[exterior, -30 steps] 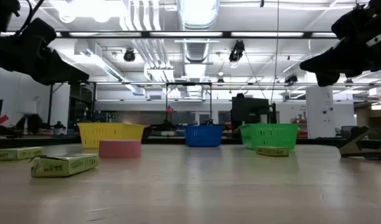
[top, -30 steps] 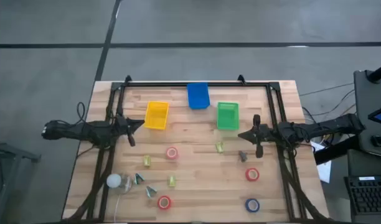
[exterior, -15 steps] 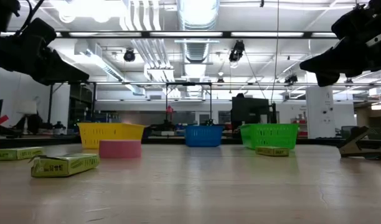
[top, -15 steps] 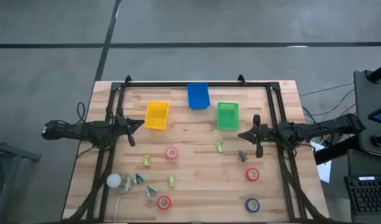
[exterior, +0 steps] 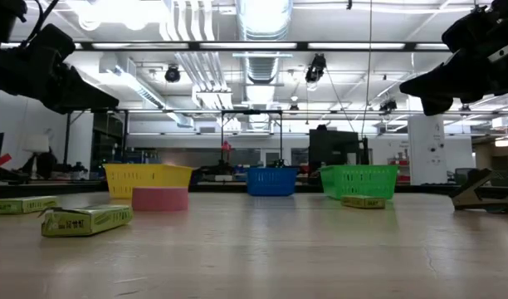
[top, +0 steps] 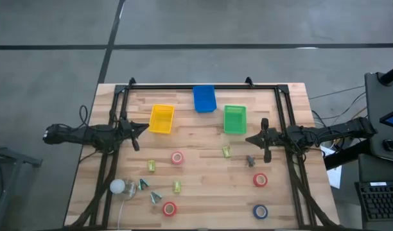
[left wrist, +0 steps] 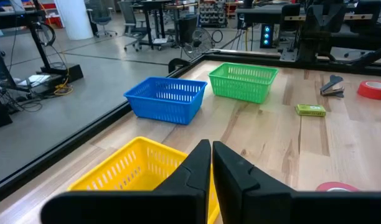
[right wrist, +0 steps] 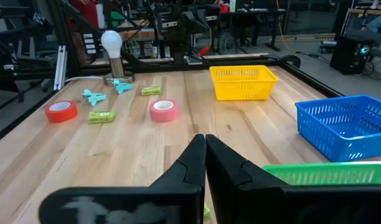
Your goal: Pick and place Stapler, Stapler remover, tape
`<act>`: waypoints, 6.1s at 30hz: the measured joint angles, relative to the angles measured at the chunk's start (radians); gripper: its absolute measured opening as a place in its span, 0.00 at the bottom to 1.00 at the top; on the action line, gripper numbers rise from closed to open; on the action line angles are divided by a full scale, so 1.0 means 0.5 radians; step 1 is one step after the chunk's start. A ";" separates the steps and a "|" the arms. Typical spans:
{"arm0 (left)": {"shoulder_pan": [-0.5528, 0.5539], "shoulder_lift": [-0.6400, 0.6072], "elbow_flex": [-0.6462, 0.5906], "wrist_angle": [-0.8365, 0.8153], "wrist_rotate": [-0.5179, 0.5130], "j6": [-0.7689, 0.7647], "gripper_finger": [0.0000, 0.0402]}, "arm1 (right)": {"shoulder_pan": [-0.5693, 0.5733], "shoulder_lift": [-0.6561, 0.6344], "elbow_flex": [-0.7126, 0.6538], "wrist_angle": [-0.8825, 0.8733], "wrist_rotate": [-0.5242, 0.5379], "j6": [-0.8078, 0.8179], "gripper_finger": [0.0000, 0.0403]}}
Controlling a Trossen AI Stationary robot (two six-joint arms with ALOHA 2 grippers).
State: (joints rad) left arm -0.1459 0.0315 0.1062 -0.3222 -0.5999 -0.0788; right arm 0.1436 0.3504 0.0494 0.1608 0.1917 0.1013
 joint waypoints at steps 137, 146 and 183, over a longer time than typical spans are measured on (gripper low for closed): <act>0.000 0.000 0.000 0.014 0.000 0.000 0.05 | 1.388 2.505 1.570 -1.724 -0.018 2.886 0.13; 0.000 0.000 0.000 0.014 -0.001 0.000 0.05 | 1.353 2.479 1.702 -1.846 0.039 2.789 0.12; 0.000 0.000 0.000 0.014 -0.001 0.000 0.05 | 0.400 2.440 2.264 -2.199 0.356 1.118 0.13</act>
State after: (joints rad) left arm -0.1459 0.0315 0.1062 -0.3149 -0.6003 -0.0786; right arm 0.3435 1.5704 1.1816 -0.9387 0.3698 0.6603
